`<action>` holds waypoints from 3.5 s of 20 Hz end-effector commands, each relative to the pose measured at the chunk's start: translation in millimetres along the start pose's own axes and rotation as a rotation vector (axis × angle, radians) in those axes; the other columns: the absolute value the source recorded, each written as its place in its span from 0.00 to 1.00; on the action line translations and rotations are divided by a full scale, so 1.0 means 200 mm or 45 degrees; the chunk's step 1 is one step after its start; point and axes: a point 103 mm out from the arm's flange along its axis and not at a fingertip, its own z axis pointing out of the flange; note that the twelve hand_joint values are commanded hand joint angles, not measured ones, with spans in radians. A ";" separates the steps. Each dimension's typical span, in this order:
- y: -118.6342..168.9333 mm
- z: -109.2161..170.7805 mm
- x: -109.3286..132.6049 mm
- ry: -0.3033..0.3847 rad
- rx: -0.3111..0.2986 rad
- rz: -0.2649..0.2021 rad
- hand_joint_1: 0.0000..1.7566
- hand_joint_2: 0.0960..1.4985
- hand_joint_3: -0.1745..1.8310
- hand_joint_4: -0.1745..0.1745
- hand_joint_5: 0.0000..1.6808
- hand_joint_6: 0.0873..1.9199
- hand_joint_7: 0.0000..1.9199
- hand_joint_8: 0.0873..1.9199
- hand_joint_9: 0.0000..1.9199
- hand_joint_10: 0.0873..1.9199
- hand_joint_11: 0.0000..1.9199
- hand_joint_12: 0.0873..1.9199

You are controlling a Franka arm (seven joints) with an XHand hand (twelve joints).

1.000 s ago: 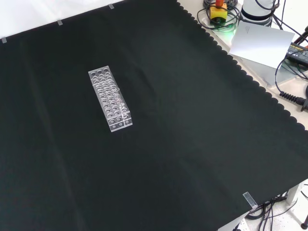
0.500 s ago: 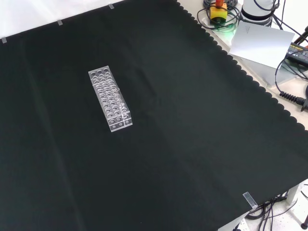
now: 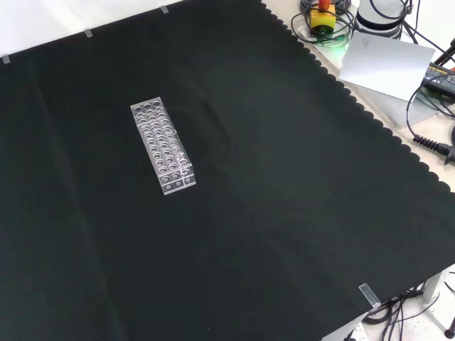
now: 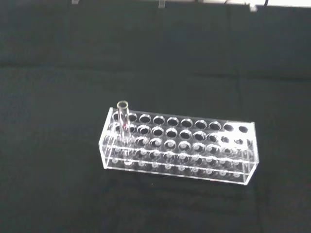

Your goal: Pick up the test tube.

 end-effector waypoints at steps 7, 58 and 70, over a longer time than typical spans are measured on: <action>0.46 0.32 0.06 -0.031 0.245 -0.020 0.26 0.62 0.17 0.45 0.00 0.00 0.00 0.13 0.00 0.15 0.00 0.50; 0.87 1.00 0.29 -0.332 0.458 -0.157 0.38 0.55 0.21 0.19 0.25 0.00 0.34 0.44 0.20 0.42 0.00 0.73; 0.95 1.06 0.25 -0.354 0.451 -0.077 0.44 0.51 0.26 0.13 0.30 0.00 0.45 0.43 0.31 0.39 0.00 0.77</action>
